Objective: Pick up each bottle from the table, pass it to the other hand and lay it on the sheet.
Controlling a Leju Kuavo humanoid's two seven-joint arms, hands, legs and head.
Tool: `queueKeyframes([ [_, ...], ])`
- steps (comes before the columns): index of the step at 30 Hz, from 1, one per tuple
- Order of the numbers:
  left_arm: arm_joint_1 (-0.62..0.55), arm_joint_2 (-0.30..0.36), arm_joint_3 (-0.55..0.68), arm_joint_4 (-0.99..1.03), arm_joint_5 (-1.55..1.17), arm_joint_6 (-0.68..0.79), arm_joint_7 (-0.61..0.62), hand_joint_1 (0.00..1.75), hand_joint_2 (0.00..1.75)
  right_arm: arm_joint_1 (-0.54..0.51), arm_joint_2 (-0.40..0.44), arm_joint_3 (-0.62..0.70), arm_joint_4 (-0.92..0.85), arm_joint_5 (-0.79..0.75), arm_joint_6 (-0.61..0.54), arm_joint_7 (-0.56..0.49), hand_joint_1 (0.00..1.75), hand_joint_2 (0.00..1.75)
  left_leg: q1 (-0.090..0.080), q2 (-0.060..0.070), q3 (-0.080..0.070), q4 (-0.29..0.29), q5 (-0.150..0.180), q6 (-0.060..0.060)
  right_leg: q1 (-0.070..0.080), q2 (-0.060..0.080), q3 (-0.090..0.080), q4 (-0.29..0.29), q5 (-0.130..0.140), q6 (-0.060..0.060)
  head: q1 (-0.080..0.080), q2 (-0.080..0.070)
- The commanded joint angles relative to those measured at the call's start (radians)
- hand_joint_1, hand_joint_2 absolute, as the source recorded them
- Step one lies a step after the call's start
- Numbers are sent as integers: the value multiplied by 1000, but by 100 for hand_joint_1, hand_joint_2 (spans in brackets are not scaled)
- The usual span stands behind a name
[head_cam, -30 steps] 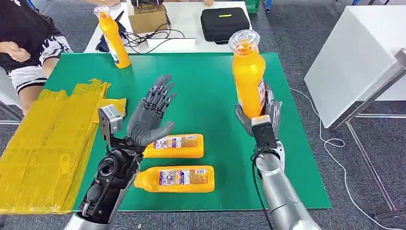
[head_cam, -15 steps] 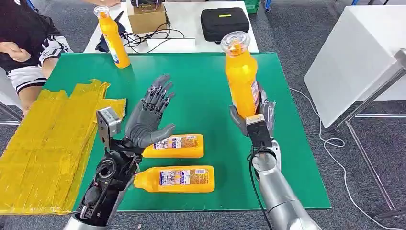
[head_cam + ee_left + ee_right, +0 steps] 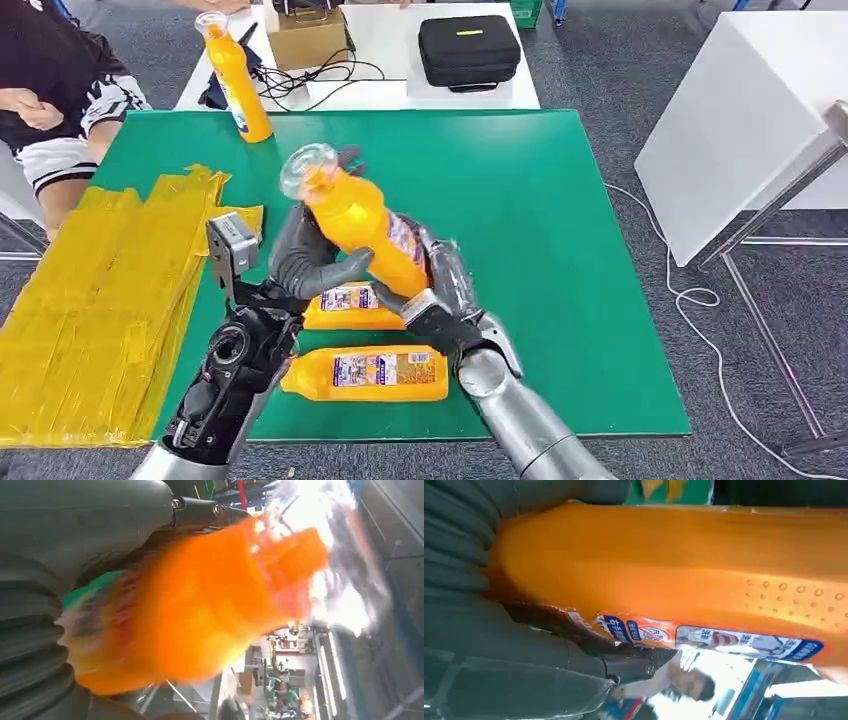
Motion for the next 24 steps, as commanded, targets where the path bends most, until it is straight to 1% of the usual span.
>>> queueKeyframes([
  [1,-26,22,50,109,26,3,-28,0,175,-27,-47,119,17,-112,129,-77,175,175,0,-1,7,-2,-2,-1,0,-2,8,-2,-2,0,0,0],
  [2,-28,23,56,113,31,2,-29,0,175,-29,-49,123,12,-117,142,-79,171,175,0,-1,4,-1,-1,-1,0,-1,5,-2,-1,0,0,0],
  [3,-29,24,59,115,32,3,-29,0,175,-28,-49,125,10,-119,147,-79,175,175,0,-2,7,-2,-2,-1,0,-2,8,-2,-2,0,0,0],
  [4,-30,25,66,123,36,4,-27,0,175,-29,-49,129,6,-120,152,-80,175,175,0,-1,5,-1,-2,-1,0,-1,6,-1,-1,0,0,0],
  [5,-34,24,74,136,42,6,-25,0,175,-26,-47,136,0,-119,156,-80,175,175,-1,0,8,-2,-2,-1,-1,0,8,-1,-2,0,0,0],
  [6,-34,24,76,142,44,6,-24,0,175,-25,-46,138,-2,-119,157,-80,175,175,-1,0,5,-1,-2,-1,-1,0,5,-1,-1,0,0,0],
  [7,-36,25,83,160,49,7,-24,0,175,-18,-46,145,-10,-114,160,-80,175,175,-1,0,7,-1,-2,-1,-1,0,8,-1,-2,0,0,0],
  [8,-37,25,87,169,53,6,-26,0,175,-16,-47,150,-13,-110,160,-80,175,175,-1,-1,4,-1,-1,-1,-1,-1,5,-1,-1,0,0,0],
  [9,-38,24,90,174,55,5,-27,0,175,-15,-49,152,-14,-105,158,-79,175,175,-1,-1,7,-2,-2,-1,0,-1,8,-1,-2,0,0,0],
  [10,-37,25,92,180,56,5,-28,0,175,-14,-51,152,-12,-105,159,-79,175,175,-1,-1,5,-2,-1,-1,-1,-1,5,-1,-1,0,0,0],
  [11,-41,23,94,190,48,10,-34,0,175,-17,-48,148,-1,-103,159,-75,175,175,0,-2,7,-2,-2,-1,0,-1,8,-2,-2,0,0,0],
  [12,-40,23,94,190,48,10,-35,0,175,-17,-49,147,0,-103,159,-76,175,175,0,-1,5,-1,-1,-1,0,-1,5,-2,-1,0,0,0],
  [13,-38,22,95,188,40,16,-41,0,175,-23,-47,143,13,-104,162,-75,173,175,0,-1,12,-2,-4,-2,0,-1,13,-2,-4,0,0,0],
  [14,-32,19,100,178,35,27,-53,0,175,-24,-45,139,20,-105,163,-75,175,175,-1,-1,4,-1,-1,-1,-1,0,4,-1,-1,0,0,0],
  [15,-26,19,102,170,35,33,-60,119,175,-25,-44,137,23,-104,164,-76,175,175,-1,-1,7,-1,-2,-1,0,0,7,-1,-2,0,0,0],
  [16,-15,19,108,153,41,37,-71,162,175,-26,-43,138,25,-104,166,-76,175,175,-1,-1,4,-1,-1,-1,-1,0,5,-1,-1,0,0,0],
  [17,-1,23,115,131,43,41,-78,175,175,-26,-40,139,29,-102,166,-77,175,175,-1,0,7,-1,-2,-1,-1,0,7,-1,-2,0,0,0],
  [18,7,25,118,120,44,42,-79,175,175,-26,-38,139,33,-100,165,-78,175,175,-1,0,4,-1,-1,-1,-1,1,4,-1,-1,0,0,0],
  [19,16,28,125,109,45,42,-80,175,175,-26,-36,138,35,-98,161,-79,175,175,-1,1,8,-2,-3,-1,-1,2,8,-2,-2,0,0,0],
  [20,18,30,126,110,45,42,-80,175,175,-26,-36,138,35,-98,160,-79,175,175,-1,0,4,-1,-2,-1,-1,1,5,-1,-1,0,0,0],
  [21,18,30,126,110,45,42,-80,175,175,-26,-36,138,35,-98,160,-79,175,175,-1,1,7,-1,-3,-1,0,1,7,-1,-2,0,0,0],
  [22,20,30,129,109,46,42,-81,175,175,-26,-36,135,35,-98,160,-80,175,175,-1,0,4,-1,-1,-1,-1,1,5,-1,-1,0,0,0],
  [23,20,31,129,110,46,42,-81,175,175,-26,-36,135,35,-99,161,-80,175,175,-1,0,7,-1,-3,-1,0,1,7,-1,-2,0,0,0],
  [24,18,32,131,112,46,43,-81,175,175,-28,-36,134,34,-99,161,-80,175,175,0,0,4,-1,-2,-1,0,1,5,-1,-1,0,0,0],
])
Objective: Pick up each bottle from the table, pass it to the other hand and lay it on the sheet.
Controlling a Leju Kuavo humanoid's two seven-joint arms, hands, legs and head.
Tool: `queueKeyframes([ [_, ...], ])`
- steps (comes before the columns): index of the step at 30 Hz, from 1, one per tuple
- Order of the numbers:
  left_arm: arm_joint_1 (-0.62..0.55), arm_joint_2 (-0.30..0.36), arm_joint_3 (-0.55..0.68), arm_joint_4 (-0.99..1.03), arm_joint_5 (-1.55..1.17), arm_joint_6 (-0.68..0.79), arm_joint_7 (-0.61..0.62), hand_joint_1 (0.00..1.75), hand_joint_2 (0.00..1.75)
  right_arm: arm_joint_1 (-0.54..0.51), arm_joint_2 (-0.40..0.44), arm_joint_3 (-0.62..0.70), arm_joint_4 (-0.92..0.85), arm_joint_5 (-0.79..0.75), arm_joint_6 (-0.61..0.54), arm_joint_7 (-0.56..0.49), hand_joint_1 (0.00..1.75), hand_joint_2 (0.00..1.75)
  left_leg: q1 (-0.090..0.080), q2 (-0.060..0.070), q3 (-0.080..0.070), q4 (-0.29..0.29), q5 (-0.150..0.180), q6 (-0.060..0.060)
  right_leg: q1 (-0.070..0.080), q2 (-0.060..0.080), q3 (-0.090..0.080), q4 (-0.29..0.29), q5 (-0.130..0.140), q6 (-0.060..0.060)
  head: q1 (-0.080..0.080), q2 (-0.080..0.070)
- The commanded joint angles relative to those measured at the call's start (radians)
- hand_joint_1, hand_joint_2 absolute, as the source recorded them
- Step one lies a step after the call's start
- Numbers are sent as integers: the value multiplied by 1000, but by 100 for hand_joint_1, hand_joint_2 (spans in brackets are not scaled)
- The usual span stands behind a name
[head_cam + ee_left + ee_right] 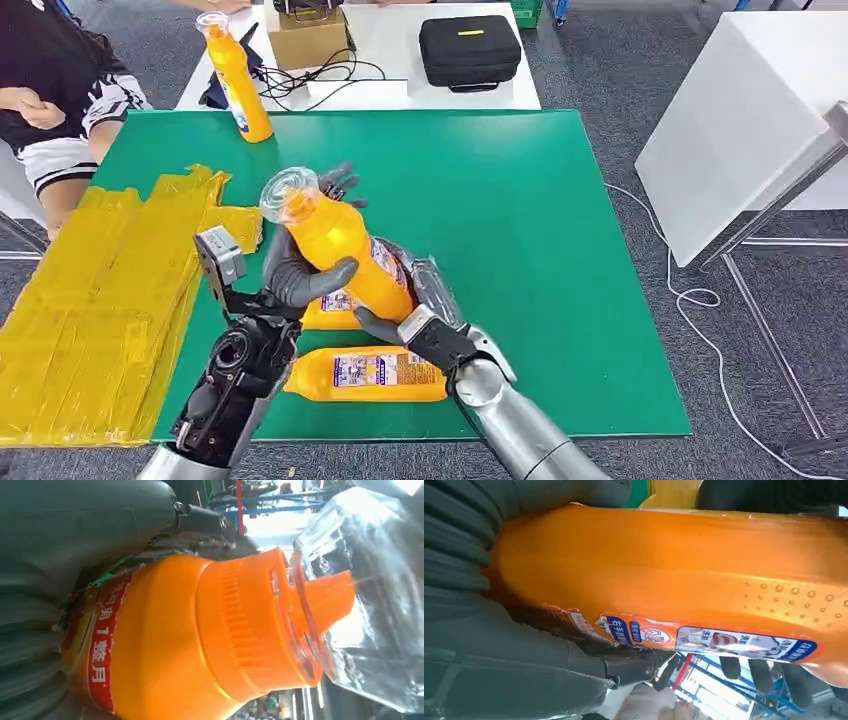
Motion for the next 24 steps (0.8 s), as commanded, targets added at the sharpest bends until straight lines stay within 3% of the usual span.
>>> queueKeyframes([
  [1,-13,29,82,46,10,24,7,175,175,-33,-17,60,23,6,14,-30,175,175,0,2,7,-1,-2,-1,0,1,7,-1,-2,0,0,0],
  [15,-1,41,98,40,9,32,-14,175,175,-60,-17,38,19,15,-32,-46,175,175,0,3,7,-1,-2,-1,0,2,6,-1,-2,0,0,0],
  [16,2,42,101,37,5,34,-19,175,175,-57,-19,30,6,22,-56,-50,159,175,0,3,5,-1,-1,-1,0,2,4,-1,-1,0,0,0],
  [17,3,42,104,34,0,35,-22,175,175,-53,-24,24,-14,24,-69,-52,12,175,0,4,8,-1,-3,-1,0,2,7,-1,-2,0,0,0],
  [18,2,44,105,31,-5,36,-23,175,175,-47,-32,21,-38,24,-75,-52,0,175,0,3,5,-1,-2,-1,0,2,5,-1,-1,0,0,0],
  [19,-1,46,106,27,-16,42,-23,175,175,-41,-39,12,-64,28,-90,-46,0,175,0,4,13,-1,-5,-2,0,2,12,-1,-4,0,0,0],
  [20,-3,46,107,24,-19,45,-22,175,175,-36,-43,9,-82,31,-98,-43,0,175,0,2,5,-1,-2,-1,0,1,5,-1,-1,0,0,0],
  [24,-22,53,126,-4,-75,102,-30,175,175,24,-94,-23,-232,47,-142,-22,0,175,0,0,6,-1,-2,-1,1,-2,6,-1,-2,0,0,0],
])
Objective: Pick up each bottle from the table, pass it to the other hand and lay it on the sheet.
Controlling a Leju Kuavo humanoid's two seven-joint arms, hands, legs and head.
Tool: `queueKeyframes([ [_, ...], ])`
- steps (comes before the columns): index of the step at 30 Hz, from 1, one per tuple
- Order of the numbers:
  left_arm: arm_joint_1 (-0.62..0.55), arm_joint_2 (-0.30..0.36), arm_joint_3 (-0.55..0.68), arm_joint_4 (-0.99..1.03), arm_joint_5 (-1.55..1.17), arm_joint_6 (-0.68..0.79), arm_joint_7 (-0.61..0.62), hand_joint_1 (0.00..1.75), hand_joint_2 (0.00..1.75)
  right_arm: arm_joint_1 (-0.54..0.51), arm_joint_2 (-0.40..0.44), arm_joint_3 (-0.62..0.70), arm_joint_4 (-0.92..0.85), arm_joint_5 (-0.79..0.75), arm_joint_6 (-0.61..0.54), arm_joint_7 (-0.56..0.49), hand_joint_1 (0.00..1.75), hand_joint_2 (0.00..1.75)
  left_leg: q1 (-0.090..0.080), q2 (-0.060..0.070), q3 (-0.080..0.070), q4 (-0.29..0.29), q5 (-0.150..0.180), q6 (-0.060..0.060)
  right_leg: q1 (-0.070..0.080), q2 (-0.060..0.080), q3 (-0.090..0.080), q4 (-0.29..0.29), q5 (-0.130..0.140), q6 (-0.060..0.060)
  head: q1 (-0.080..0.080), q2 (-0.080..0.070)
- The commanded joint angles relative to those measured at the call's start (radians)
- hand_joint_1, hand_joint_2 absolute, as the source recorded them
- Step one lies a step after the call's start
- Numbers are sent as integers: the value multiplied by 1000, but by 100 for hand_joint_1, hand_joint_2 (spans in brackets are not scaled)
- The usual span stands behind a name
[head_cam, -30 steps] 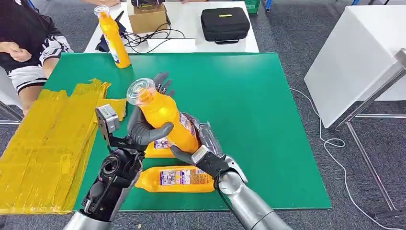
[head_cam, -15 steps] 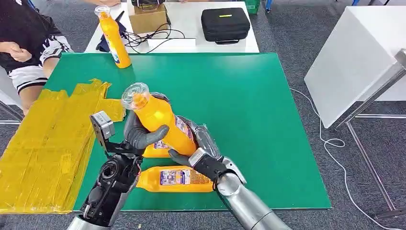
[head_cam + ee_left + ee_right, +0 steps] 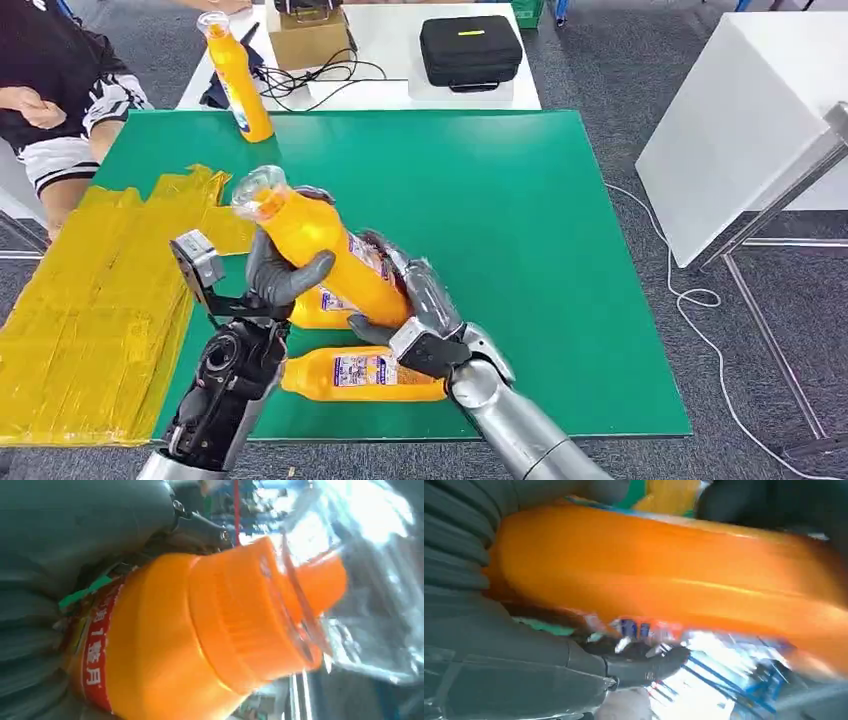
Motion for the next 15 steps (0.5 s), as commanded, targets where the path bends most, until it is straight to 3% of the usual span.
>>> queueKeyframes([
  [1,-39,51,70,9,-65,64,-3,175,175,32,-90,-33,-206,18,-57,18,0,175,1,-1,3,0,-1,-1,1,-2,4,-1,-2,0,-1,0],
  [5,-41,54,76,0,-101,97,-7,175,175,50,-94,-39,-236,32,-70,22,0,175,0,-1,5,-1,-2,-1,0,-2,5,-1,-2,1,0,0],
  [10,-97,100,113,9,-557,395,53,175,175,130,-127,-76,-400,120,-118,55,0,175,1,-3,7,0,-3,-1,1,-5,8,0,-4,0,0,0],
  [15,-169,123,140,63,-990,591,168,175,175,144,-141,-93,-456,155,-114,83,0,175,1,-2,5,0,-2,-1,1,-4,6,0,-3,0,0,0],
])
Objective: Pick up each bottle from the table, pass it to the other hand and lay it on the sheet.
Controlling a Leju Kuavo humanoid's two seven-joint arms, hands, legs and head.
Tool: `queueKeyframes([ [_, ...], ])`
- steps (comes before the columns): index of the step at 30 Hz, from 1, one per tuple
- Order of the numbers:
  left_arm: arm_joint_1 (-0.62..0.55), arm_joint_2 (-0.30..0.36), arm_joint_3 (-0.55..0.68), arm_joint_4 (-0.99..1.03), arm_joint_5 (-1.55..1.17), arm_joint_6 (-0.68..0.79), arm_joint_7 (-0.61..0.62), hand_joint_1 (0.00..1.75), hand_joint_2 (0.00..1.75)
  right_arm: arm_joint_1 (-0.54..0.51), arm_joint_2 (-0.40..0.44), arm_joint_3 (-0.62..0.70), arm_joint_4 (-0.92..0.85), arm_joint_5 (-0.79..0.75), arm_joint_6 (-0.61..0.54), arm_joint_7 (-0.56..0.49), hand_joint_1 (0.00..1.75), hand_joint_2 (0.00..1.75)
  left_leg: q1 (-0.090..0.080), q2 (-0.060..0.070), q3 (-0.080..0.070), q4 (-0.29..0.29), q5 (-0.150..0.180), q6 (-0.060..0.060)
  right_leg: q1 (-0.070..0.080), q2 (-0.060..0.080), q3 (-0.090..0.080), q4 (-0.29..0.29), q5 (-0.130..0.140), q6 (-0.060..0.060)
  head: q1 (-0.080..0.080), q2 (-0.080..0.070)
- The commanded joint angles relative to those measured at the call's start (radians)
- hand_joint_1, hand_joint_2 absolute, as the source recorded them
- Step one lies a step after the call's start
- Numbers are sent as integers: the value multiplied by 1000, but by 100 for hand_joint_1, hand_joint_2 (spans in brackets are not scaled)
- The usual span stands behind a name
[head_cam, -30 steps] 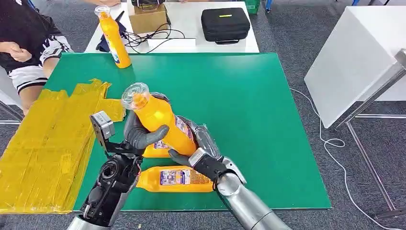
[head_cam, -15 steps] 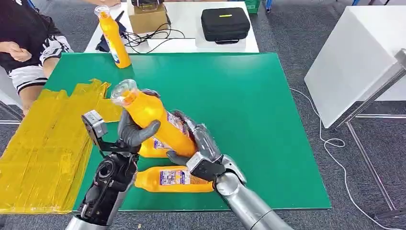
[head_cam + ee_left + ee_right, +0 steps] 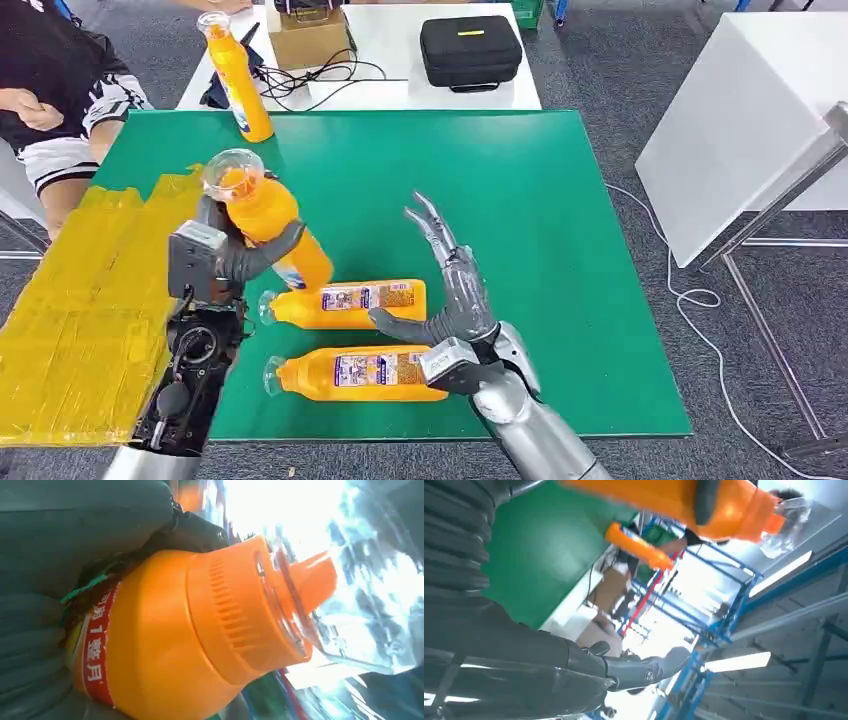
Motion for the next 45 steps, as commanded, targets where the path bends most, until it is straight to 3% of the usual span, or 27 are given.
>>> queueKeyframes([
  [1,-165,70,51,127,-578,241,171,175,175,20,-65,-41,-141,40,2,44,0,175,0,-2,4,0,-1,-1,1,-3,5,0,-2,0,0,0],
  [4,-180,68,56,139,-578,239,170,175,175,15,-62,-41,-139,41,4,47,0,175,0,-1,3,0,-1,-1,1,-2,3,0,-1,0,0,0],
  [9,-253,94,50,291,-936,289,323,175,175,-23,-51,-30,-110,43,28,63,0,175,0,-1,6,0,-2,-1,1,-2,7,-1,-2,0,0,0],
  [14,-268,91,57,334,-976,290,339,175,175,-26,-52,-27,-113,45,30,67,0,175,0,0,6,0,-2,-1,0,-1,6,0,-2,0,0,0],
  [19,-343,106,58,527,-1091,177,392,175,175,-28,-60,-36,-127,60,39,89,0,175,0,-1,4,0,-1,-1,0,-2,4,0,-1,0,0,0],
  [27,-421,100,77,819,-1165,50,433,175,175,-7,-53,-63,-113,92,67,85,0,175,0,-1,6,-1,-1,-1,0,-2,7,-1,-2,0,0,0],
  [32,-431,102,79,845,-1166,64,434,175,175,-13,-47,-66,-110,93,71,84,0,175,0,0,6,0,-2,-1,1,-1,6,0,-2,0,0,0],
  [39,-475,97,109,1031,-1162,-11,448,175,175,-22,-37,-69,-102,105,91,100,0,175,0,1,4,0,-1,-1,0,0,4,0,-1,0,0,0],
  [40,-484,95,115,1058,-1156,-25,445,175,175,-18,-37,-70,-101,109,90,99,0,175,1,2,11,0,-3,-2,1,-1,12,0,-3,0,0,0],
  [45,-497,94,124,1111,-1155,-75,449,175,175,-17,-34,-67,-103,113,91,101,0,175,0,0,3,0,-1,-1,0,-1,4,0,-1,0,0,0],
])
